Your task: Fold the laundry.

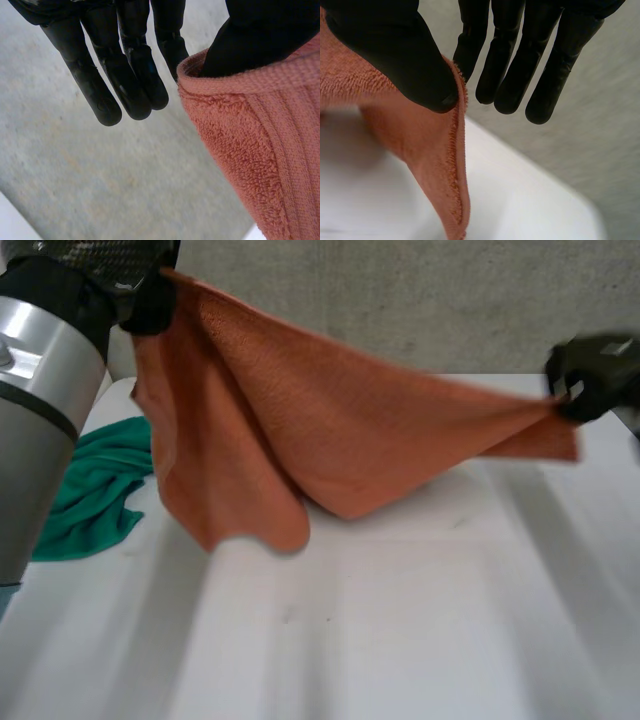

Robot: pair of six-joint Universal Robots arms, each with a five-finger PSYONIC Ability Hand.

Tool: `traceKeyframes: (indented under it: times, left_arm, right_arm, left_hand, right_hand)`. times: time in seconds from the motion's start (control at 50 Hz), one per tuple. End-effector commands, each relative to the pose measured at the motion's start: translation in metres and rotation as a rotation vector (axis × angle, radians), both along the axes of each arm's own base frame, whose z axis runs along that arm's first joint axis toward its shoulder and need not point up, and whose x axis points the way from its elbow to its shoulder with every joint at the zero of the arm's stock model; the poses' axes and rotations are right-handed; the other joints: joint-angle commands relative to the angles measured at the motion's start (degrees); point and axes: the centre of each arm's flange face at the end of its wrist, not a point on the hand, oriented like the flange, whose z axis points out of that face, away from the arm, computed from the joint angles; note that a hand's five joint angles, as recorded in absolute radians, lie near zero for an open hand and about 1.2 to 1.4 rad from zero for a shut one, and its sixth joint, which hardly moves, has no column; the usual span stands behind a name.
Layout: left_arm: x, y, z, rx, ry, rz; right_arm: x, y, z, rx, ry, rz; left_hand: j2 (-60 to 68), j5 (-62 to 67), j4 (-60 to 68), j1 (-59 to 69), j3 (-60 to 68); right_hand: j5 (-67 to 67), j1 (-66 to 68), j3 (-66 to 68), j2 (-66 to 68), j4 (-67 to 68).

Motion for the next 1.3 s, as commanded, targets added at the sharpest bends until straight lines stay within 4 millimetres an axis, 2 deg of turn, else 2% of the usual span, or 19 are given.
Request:
traceKeyframes:
  times: [0.02,0.16,0.22,0.26,0.38,0.44,0.5,0.58,0.66,0.68,0.74,0.76,0.82,0.9,1.04,1.12,1.14,1.28,1.3]
  left_arm:
    - [0.017,-0.007,-0.022,0.151,-0.087,0.054]
    - [0.025,-0.021,-0.056,0.291,-0.158,0.095]
    - [0.020,-0.030,-0.082,0.366,-0.199,0.082]
    - [0.016,-0.037,-0.098,0.411,-0.224,0.068]
    - [-0.001,-0.068,-0.149,0.522,-0.291,0.026]
    - [-0.008,-0.083,-0.159,0.529,-0.293,0.021]
    - [-0.020,-0.108,-0.160,0.488,-0.279,0.023]
    - [-0.036,-0.144,-0.129,0.298,-0.213,0.033]
    - [-0.045,-0.169,-0.062,-0.035,-0.109,0.065]
    - [-0.046,-0.172,-0.034,-0.168,-0.065,0.080]
    - [-0.047,-0.171,-0.002,-0.330,0.002,0.094]
    - [-0.043,-0.167,0.021,-0.426,0.051,0.104]
    - [-0.035,-0.151,0.057,-0.544,0.109,0.112]
    - [-0.027,-0.136,0.063,-0.524,0.100,0.105]
    - [-0.020,-0.131,0.002,-0.313,0.040,0.059]
    - [-0.008,-0.132,-0.055,-0.153,-0.022,0.069]
    - [-0.007,-0.129,-0.077,-0.095,-0.049,0.067]
    - [-0.001,-0.116,-0.151,0.105,-0.132,0.059]
    - [-0.001,-0.114,-0.171,0.159,-0.158,0.056]
  right_arm:
    - [-0.006,0.051,0.075,-0.144,0.166,-0.007]
    - [-0.005,0.059,0.076,-0.133,0.223,-0.005]
    - [0.004,0.058,0.057,-0.058,0.274,0.019]
    - [0.010,0.047,0.030,0.029,0.344,0.039]
    - [0.021,0.026,-0.021,0.132,0.517,0.045]
    - [0.032,0.009,-0.039,0.141,0.529,0.046]
    - [0.045,-0.007,-0.041,0.073,0.517,0.038]
    - [0.062,-0.039,-0.011,-0.157,0.416,-0.033]
    - [0.067,-0.063,0.051,-0.473,0.222,-0.123]
    - [0.067,-0.068,0.075,-0.589,0.142,-0.150]
    - [0.065,-0.066,0.117,-0.781,0.003,-0.178]
    - [0.065,-0.064,0.126,-0.819,-0.021,-0.181]
    - [0.063,-0.053,0.149,-0.896,-0.063,-0.177]
    - [0.062,-0.052,0.143,-0.868,-0.054,-0.165]
    - [0.067,-0.046,0.102,-0.725,0.007,-0.062]
    - [0.072,-0.038,0.060,-0.590,0.050,0.036]
    - [0.074,-0.036,0.036,-0.522,0.069,0.068]
    - [0.074,-0.017,-0.046,-0.275,0.119,0.127]
    - [0.073,-0.010,-0.065,-0.217,0.138,0.136]
  left_hand:
    - [11.53,14.28,11.31,14.66,11.78]
    - [11.53,14.28,11.31,14.66,11.78]
    - [11.53,14.28,11.31,14.66,11.78]
    - [11.53,14.28,11.31,14.66,11.78]
    - [11.53,14.28,11.31,14.66,11.78]
    - [11.53,14.28,11.31,14.66,11.78]
    - [11.53,14.28,11.31,14.66,11.78]
    - [11.53,14.28,11.31,14.66,11.78]
    - [11.53,14.28,11.31,14.66,11.78]
    - [11.53,14.28,11.31,14.66,11.78]
    - [11.53,14.28,11.31,14.66,11.78]
    - [11.53,14.28,11.31,14.66,11.78]
    - [11.53,14.28,11.31,14.66,11.78]
    - [11.53,14.28,11.31,14.66,11.78]
    - [11.53,14.28,11.31,14.66,11.78]
    - [11.53,14.28,11.31,14.66,11.78]
    - [11.53,14.28,11.31,14.66,11.78]
    - [11.53,14.28,11.31,14.66,11.78]
    - [11.53,14.28,11.31,14.66,11.78]
  right_hand:
    - [13.59,23.72,12.41,12.86,11.98]
    - [13.59,23.72,12.41,12.86,11.98]
    - [13.59,23.72,12.41,12.86,11.98]
    - [13.59,23.72,12.41,12.86,11.98]
    - [13.59,23.72,12.41,12.86,11.98]
    - [13.59,23.72,12.41,12.86,11.98]
    - [13.59,23.72,12.41,12.86,11.98]
    - [13.59,23.72,12.41,12.86,11.98]
    - [13.59,23.72,12.41,12.86,11.98]
    - [13.59,23.72,12.41,12.86,11.98]
    - [13.59,23.72,12.41,12.86,11.98]
    - [13.59,23.72,12.41,12.86,11.98]
    - [13.59,23.72,12.41,12.86,11.98]
    - [13.59,23.72,12.41,12.86,11.98]
    - [13.59,23.72,12.41,12.86,11.98]
    - [13.59,23.72,12.41,12.86,11.98]
    - [13.59,23.72,12.41,12.86,11.98]
    - [13.59,23.72,12.41,12.86,11.98]
    - [13.59,23.72,12.41,12.86,11.98]
